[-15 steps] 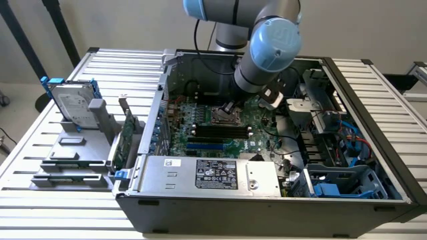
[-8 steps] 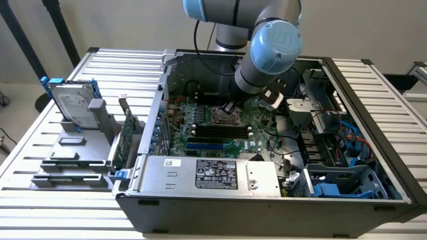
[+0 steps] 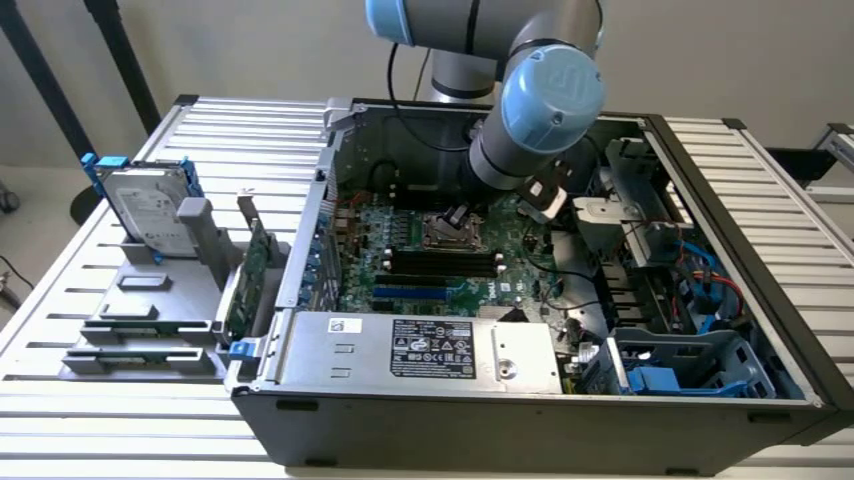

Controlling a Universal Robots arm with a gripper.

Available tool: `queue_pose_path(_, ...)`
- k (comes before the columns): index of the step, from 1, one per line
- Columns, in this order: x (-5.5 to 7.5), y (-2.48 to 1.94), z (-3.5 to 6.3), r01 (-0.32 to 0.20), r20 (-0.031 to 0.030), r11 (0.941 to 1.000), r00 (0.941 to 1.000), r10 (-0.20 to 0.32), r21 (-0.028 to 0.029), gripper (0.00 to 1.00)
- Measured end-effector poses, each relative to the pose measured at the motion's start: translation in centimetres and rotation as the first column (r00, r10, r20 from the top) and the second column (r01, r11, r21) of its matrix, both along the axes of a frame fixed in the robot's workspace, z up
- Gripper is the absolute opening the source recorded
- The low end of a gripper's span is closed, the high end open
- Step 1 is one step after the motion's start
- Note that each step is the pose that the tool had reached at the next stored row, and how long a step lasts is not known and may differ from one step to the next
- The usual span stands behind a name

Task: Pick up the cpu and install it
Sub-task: 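Install the first cpu locking lever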

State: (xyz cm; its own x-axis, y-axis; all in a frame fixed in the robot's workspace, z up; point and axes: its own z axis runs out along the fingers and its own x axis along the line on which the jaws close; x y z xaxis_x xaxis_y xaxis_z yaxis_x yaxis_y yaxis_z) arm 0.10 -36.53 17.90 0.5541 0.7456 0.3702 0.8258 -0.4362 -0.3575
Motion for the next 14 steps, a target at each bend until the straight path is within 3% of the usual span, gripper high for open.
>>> queue_pose_path(5, 0.02, -0.01, 0.01, 0.0, -0.002, 1.0, 1.0, 0.0, 0.0043, 0.11)
queue_pose_path(14, -0.01, -0.06, 0.44, 0.0, -0.0174, 1.0, 0.9998, 0.0, 0.0058, 0.11)
